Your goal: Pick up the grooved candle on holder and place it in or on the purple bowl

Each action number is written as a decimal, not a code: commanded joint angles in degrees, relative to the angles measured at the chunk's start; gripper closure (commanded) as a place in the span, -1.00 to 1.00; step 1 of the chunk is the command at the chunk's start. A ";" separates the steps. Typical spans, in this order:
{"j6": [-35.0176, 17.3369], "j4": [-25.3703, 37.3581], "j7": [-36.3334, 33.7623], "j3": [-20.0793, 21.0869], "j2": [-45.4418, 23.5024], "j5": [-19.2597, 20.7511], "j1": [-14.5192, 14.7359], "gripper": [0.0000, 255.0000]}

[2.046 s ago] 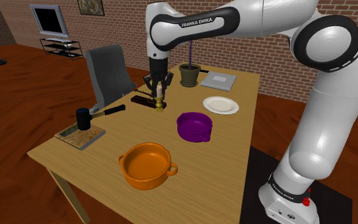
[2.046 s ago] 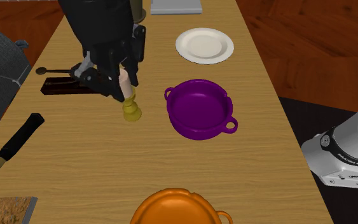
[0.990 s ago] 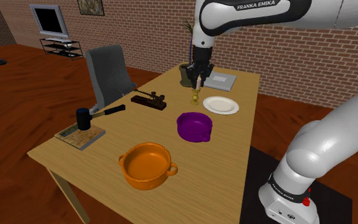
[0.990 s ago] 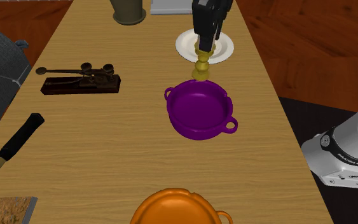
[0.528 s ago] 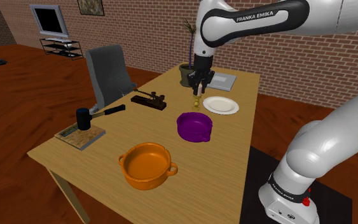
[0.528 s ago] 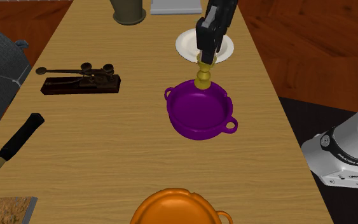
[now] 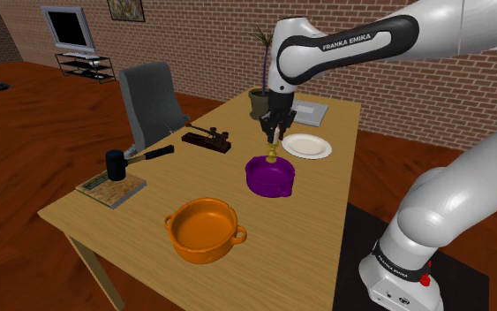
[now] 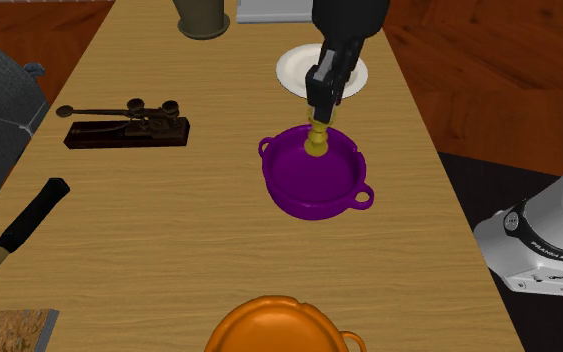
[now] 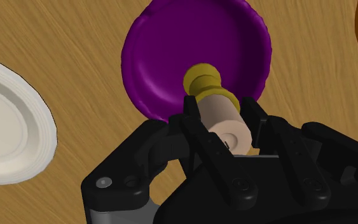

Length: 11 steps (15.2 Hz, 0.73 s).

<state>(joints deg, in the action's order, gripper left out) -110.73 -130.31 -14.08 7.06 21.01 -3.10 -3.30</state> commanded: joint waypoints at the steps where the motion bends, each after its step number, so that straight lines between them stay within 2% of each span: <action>1: -1.81 -1.45 -0.07 0.12 -0.33 -0.04 0.04 1.00; 5: -5.45 -4.25 -0.08 0.26 -1.17 -0.07 0.07 1.00; 11: -5.45 -4.25 -0.08 0.26 -1.17 -0.07 0.07 1.00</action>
<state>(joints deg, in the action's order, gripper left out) -116.15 -134.55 -14.15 7.33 19.84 -3.17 -3.23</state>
